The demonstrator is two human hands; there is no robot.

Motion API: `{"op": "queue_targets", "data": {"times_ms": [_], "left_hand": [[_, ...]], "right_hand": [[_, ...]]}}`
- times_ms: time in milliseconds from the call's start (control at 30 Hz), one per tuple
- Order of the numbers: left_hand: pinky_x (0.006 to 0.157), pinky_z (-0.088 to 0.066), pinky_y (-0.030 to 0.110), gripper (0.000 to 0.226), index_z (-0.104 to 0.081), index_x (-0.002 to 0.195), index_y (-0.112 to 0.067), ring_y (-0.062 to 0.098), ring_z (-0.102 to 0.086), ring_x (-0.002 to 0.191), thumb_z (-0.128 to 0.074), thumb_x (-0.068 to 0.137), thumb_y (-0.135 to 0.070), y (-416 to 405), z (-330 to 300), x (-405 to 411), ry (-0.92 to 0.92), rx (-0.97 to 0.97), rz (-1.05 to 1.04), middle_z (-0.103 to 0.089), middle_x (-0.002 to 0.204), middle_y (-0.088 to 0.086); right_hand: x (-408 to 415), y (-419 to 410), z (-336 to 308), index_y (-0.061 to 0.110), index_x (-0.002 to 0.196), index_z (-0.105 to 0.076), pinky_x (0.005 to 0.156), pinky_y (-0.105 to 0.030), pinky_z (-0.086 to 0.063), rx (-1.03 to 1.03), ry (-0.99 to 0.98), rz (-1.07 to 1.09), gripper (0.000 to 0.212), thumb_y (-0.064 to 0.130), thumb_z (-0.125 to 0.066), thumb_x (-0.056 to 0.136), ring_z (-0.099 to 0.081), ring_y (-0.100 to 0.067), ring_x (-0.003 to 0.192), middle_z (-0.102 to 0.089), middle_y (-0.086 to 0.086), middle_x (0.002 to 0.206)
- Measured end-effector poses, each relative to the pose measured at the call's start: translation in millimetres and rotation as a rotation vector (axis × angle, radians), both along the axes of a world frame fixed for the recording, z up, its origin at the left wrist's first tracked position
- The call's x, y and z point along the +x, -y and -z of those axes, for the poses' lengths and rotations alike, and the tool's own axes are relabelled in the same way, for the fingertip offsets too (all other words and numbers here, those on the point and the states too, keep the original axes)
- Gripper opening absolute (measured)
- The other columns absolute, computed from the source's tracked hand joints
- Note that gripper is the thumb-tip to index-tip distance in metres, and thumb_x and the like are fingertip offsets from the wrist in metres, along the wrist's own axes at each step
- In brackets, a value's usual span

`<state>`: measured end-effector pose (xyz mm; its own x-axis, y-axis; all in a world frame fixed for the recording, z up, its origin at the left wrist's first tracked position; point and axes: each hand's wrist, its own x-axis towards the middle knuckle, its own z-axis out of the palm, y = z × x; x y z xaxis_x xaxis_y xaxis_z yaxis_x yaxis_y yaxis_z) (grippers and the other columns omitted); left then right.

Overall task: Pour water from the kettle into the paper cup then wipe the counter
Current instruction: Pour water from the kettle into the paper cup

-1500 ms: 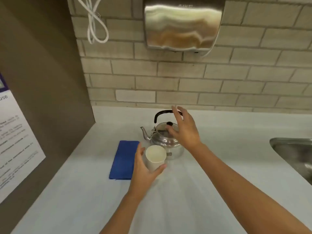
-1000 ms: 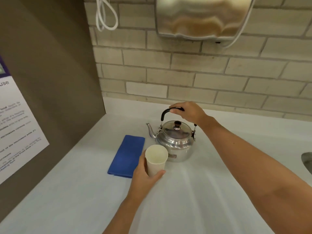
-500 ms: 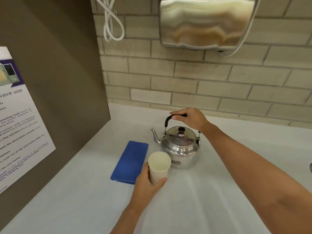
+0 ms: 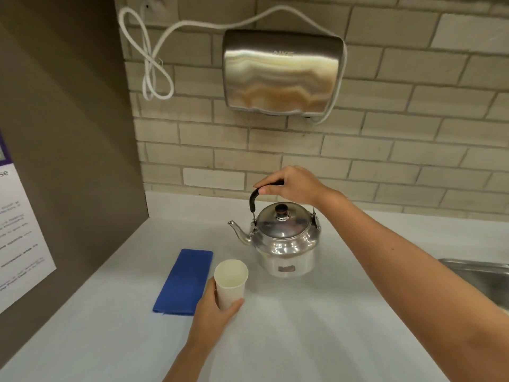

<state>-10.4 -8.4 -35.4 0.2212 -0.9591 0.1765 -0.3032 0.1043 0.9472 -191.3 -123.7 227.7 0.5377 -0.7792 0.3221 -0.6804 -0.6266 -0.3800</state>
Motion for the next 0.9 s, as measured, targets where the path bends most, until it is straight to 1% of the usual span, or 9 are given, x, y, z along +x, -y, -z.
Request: {"op": "queue_targets", "data": {"times_ms": [100, 200, 267, 367, 500, 633, 767, 833, 900], "left_hand": [[0.090, -0.049, 0.032, 0.067, -0.040, 0.122, -0.034, 0.011, -0.056, 0.106, -0.079, 0.067, -0.031, 0.4, 0.5, 0.3, 0.002, 0.007, 0.003, -0.058, 0.114, -0.010], [0.084, -0.048, 0.028, 0.066, -0.041, 0.120, -0.034, 0.011, -0.057, 0.103, -0.079, 0.066, -0.032, 1.4, 0.9, 0.4, 0.001, 0.005, -0.011, -0.059, 0.111, -0.009], [0.080, -0.047, 0.026, 0.064, -0.042, 0.117, -0.035, 0.011, -0.058, 0.100, -0.080, 0.065, -0.033, 1.7, 1.0, 0.4, 0.008, 0.000, -0.022, -0.059, 0.107, -0.011], [0.080, -0.045, 0.026, 0.067, -0.041, 0.121, -0.031, 0.013, -0.056, 0.100, -0.079, 0.066, -0.033, 2.2, 1.8, 0.4, 0.025, -0.012, -0.024, -0.057, 0.107, -0.011], [0.087, -0.047, 0.031, 0.072, -0.039, 0.127, -0.028, 0.014, -0.054, 0.104, -0.079, 0.067, -0.032, 2.1, 2.0, 0.3, 0.016, -0.018, -0.011, -0.056, 0.115, -0.007], [0.088, -0.046, 0.031, 0.073, -0.038, 0.128, -0.028, 0.014, -0.053, 0.105, -0.079, 0.067, -0.031, 1.5, 1.5, 0.0, 0.009, -0.016, -0.014, -0.055, 0.115, -0.007], [0.088, -0.044, 0.030, 0.077, -0.037, 0.132, -0.026, 0.012, -0.050, 0.106, -0.079, 0.068, -0.029, 1.1, 1.0, -1.4, 0.023, -0.028, -0.022, -0.053, 0.118, -0.007], [0.092, -0.046, 0.032, 0.078, -0.036, 0.133, -0.026, 0.014, -0.050, 0.109, -0.079, 0.068, -0.029, 1.2, 1.0, -1.3, 0.028, -0.025, -0.018, -0.054, 0.121, -0.005], [0.093, -0.046, 0.034, 0.079, -0.035, 0.133, -0.025, 0.015, -0.050, 0.111, -0.079, 0.068, -0.030, 1.6, 0.9, -1.3, 0.036, -0.022, -0.021, -0.054, 0.124, -0.003]], "right_hand": [[-0.3, -18.3, -15.9, 0.045, 0.097, -0.069, 0.082, -0.025, -0.040, 0.024, -0.067, -0.014, 0.020, 0.049, -0.066, 0.078, -0.057, -0.006, 0.101, -0.069, 0.018, 0.109], [1.2, -33.7, -25.7, 0.047, 0.098, -0.068, 0.080, -0.025, -0.042, 0.053, -0.162, -0.007, 0.020, 0.050, -0.066, 0.077, -0.057, -0.005, 0.097, -0.068, 0.020, 0.106], [3.1, -43.1, -28.6, 0.044, 0.099, -0.068, 0.081, -0.025, -0.042, 0.067, -0.210, -0.021, 0.020, 0.047, -0.066, 0.079, -0.056, -0.004, 0.093, -0.065, 0.024, 0.096], [9.0, -54.4, -31.0, 0.040, 0.101, -0.069, 0.078, -0.026, -0.043, 0.037, -0.311, -0.048, 0.021, 0.045, -0.065, 0.081, -0.055, -0.002, 0.087, -0.061, 0.024, 0.088], [16.0, -62.1, -30.2, 0.042, 0.101, -0.068, 0.079, -0.030, -0.045, -0.004, -0.433, -0.039, 0.022, 0.048, -0.063, 0.081, -0.058, -0.008, 0.092, -0.068, 0.018, 0.100], [18.6, -63.3, -26.0, 0.042, 0.102, -0.067, 0.069, -0.027, -0.039, -0.029, -0.514, -0.033, 0.023, 0.049, -0.063, 0.081, -0.054, -0.007, 0.089, -0.068, 0.015, 0.106], [21.6, -62.7, -23.7, 0.043, 0.102, -0.067, 0.063, -0.026, -0.038, -0.068, -0.580, -0.039, 0.023, 0.050, -0.062, 0.081, -0.053, -0.007, 0.083, -0.069, 0.016, 0.103], [24.7, -62.4, -23.4, 0.043, 0.101, -0.067, 0.058, -0.022, -0.035, -0.097, -0.606, -0.049, 0.022, 0.051, -0.061, 0.081, -0.051, -0.006, 0.077, -0.069, 0.016, 0.099], [28.1, -62.5, -24.1, 0.044, 0.100, -0.067, 0.055, -0.022, -0.033, -0.122, -0.632, -0.056, 0.022, 0.052, -0.061, 0.081, -0.050, -0.006, 0.070, -0.069, 0.015, 0.091]]}}
